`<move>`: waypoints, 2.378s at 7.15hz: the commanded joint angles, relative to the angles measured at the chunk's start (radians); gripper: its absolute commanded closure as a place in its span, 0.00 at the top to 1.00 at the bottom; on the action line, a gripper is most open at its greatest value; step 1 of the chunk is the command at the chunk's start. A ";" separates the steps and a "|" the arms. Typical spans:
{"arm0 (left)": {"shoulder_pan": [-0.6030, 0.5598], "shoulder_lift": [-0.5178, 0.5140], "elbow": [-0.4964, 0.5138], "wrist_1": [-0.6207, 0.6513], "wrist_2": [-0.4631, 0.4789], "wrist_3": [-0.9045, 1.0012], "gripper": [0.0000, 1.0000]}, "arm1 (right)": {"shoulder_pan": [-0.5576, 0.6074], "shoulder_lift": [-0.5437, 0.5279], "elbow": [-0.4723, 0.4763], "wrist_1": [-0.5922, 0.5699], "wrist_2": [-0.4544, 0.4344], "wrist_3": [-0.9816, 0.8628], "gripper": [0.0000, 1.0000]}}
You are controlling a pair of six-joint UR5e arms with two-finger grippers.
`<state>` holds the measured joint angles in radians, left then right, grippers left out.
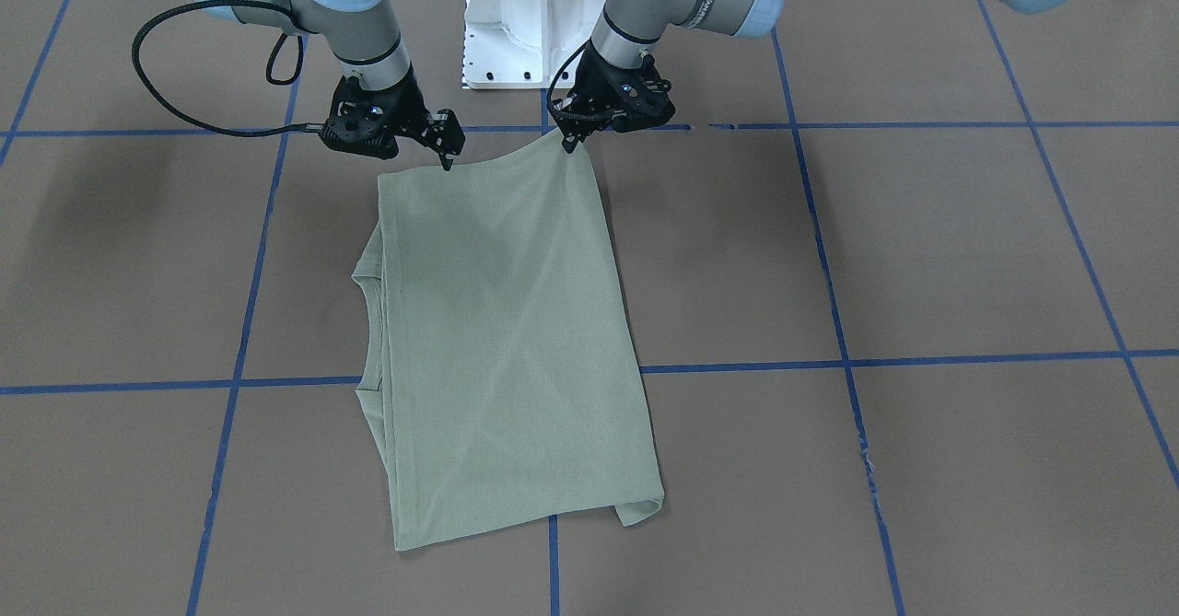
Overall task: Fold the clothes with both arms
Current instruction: 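Bring the right gripper down to the shirt's near corner beside the left gripper, then grasp the near edge of the olive shirt with both grippers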
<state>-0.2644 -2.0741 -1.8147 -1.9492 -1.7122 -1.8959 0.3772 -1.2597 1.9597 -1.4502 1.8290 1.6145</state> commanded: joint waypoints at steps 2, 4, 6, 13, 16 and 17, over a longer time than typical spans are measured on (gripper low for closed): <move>0.001 -0.006 0.000 0.000 0.000 0.001 0.00 | -0.017 0.003 -0.073 0.031 -0.007 0.074 1.00; 0.001 -0.006 0.000 0.000 0.000 0.000 0.00 | -0.018 0.026 -0.073 -0.040 -0.004 0.108 1.00; 0.001 -0.006 0.000 0.000 0.000 0.000 0.00 | -0.031 0.033 -0.080 -0.050 -0.005 0.119 1.00; 0.001 -0.012 -0.002 0.000 0.000 0.001 0.00 | -0.032 0.034 -0.085 -0.047 -0.002 0.133 0.61; 0.001 -0.011 -0.002 0.000 0.000 0.001 0.00 | -0.034 0.039 -0.085 -0.047 -0.002 0.133 0.09; 0.001 -0.011 -0.002 0.000 0.000 0.000 0.00 | -0.034 0.040 -0.085 -0.047 -0.002 0.133 0.01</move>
<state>-0.2639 -2.0848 -1.8162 -1.9497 -1.7119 -1.8953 0.3442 -1.2209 1.8745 -1.4972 1.8273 1.7466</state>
